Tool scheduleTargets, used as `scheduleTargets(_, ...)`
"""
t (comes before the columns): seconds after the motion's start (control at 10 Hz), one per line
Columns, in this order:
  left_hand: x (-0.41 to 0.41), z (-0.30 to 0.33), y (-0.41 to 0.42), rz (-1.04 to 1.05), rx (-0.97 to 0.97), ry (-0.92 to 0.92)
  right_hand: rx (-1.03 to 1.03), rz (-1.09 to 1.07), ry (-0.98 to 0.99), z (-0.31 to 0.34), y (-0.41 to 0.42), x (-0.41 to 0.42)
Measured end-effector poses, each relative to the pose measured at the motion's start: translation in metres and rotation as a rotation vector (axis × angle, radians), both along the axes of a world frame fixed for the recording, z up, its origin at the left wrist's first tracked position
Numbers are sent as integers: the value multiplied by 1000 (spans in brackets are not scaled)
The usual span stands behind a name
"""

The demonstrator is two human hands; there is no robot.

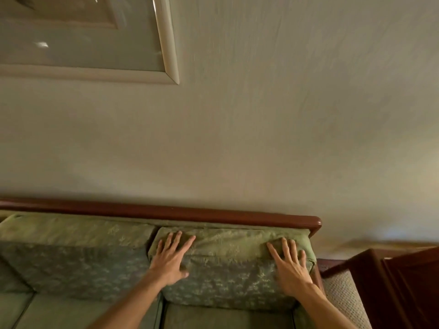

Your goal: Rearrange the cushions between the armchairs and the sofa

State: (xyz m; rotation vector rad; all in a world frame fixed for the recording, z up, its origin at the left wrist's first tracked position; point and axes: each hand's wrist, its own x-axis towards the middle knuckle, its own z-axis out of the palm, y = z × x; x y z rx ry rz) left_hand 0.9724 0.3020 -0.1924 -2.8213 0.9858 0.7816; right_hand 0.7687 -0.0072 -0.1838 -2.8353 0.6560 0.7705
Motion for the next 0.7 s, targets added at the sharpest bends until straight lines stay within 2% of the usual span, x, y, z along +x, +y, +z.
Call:
scheduleTargets(0.1, -2, 19, -11, 169, -96, 111, 96, -94, -101, 5, 1, 9)
scheduleTargets(0.2, -11, 58, -25, 497, -402, 293, 407, -363, -315, 35, 18, 23)
scheduleTargets(0.3, -36, 97, -14, 669, -758, 408, 807, -613, -583, 68, 46, 18)
scheduleTargets(0.4, -60, 129, 8, 690, -941, 483, 1027, -670, -692, 93, 81, 7)
scheduleTargets(0.7, -110, 209, 111, 610, -1173, 502, 1140, -556, -837, 161, 198, -15)
